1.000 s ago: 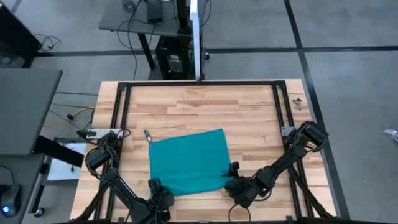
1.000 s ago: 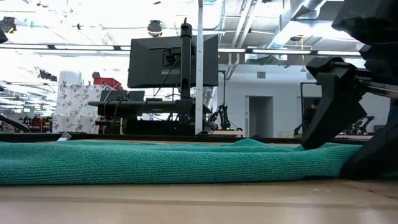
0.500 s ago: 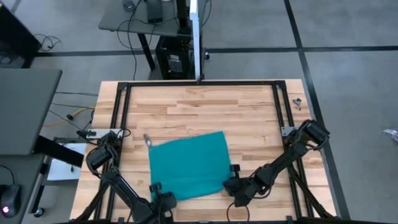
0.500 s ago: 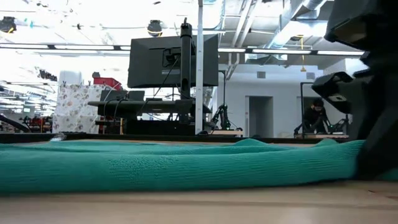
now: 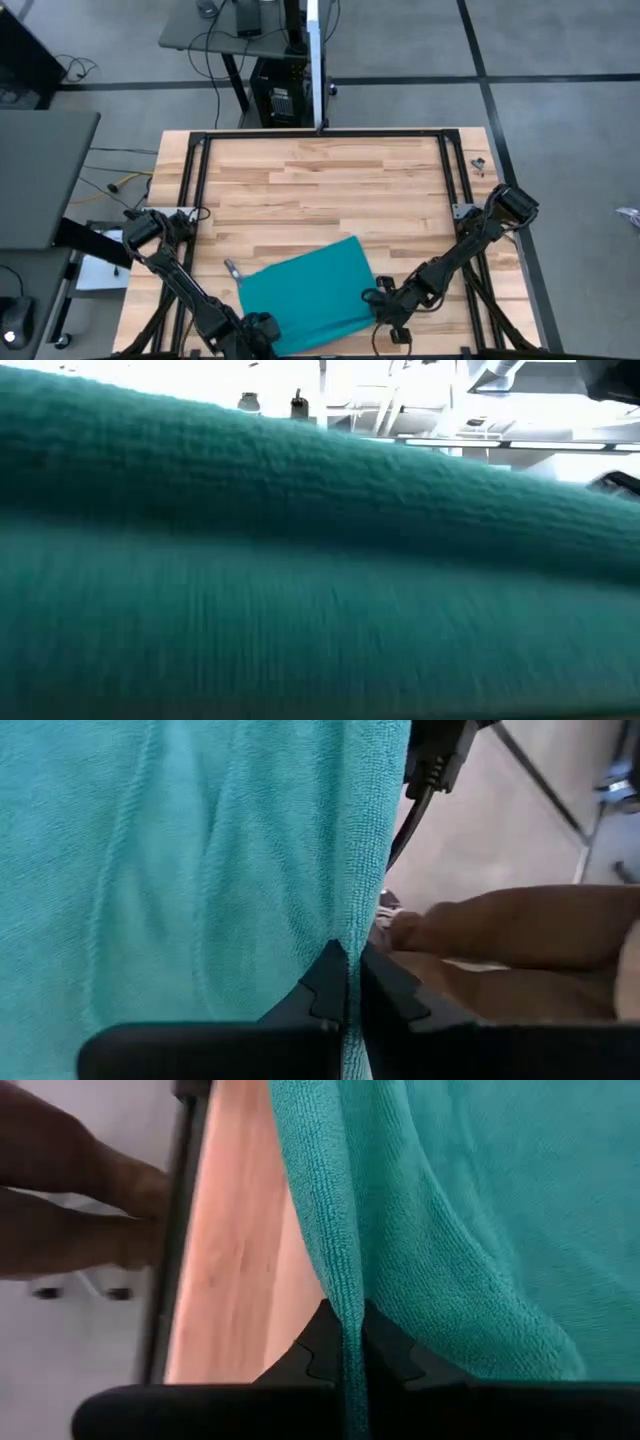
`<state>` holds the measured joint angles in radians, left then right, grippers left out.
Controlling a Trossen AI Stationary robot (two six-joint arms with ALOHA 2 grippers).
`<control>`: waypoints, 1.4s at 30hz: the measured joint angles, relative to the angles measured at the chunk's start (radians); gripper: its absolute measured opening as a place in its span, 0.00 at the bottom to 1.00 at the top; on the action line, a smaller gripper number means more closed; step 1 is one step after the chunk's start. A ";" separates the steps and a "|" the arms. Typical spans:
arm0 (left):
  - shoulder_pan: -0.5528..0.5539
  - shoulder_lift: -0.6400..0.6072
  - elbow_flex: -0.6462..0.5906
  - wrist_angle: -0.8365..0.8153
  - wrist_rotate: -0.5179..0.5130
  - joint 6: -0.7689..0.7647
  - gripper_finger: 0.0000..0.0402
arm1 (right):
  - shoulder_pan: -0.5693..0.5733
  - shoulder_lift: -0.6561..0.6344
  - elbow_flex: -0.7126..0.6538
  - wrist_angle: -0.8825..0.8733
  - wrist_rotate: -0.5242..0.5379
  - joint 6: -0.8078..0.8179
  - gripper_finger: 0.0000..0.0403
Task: Roll towel
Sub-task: Roll the blue towel
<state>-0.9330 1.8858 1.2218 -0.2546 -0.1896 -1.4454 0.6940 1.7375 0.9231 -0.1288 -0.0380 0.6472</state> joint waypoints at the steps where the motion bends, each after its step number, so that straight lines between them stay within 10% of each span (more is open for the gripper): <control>1: 0.000 -0.017 -0.018 0.027 0.004 -0.010 0.00 | -0.011 -0.007 0.000 -0.002 -0.012 0.000 0.00; 16: 0.053 -0.240 -0.265 0.088 0.006 -0.044 0.00 | -0.315 -0.031 0.000 -0.103 -0.296 -0.076 0.00; 42: 0.110 -0.265 -0.392 0.087 0.016 -0.051 0.01 | -0.462 -0.015 -0.076 -0.042 -0.303 -0.182 0.04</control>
<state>-0.8234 1.6207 0.8299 -0.1674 -0.1737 -1.4963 0.2319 1.7229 0.8467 -0.1709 -0.3415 0.4651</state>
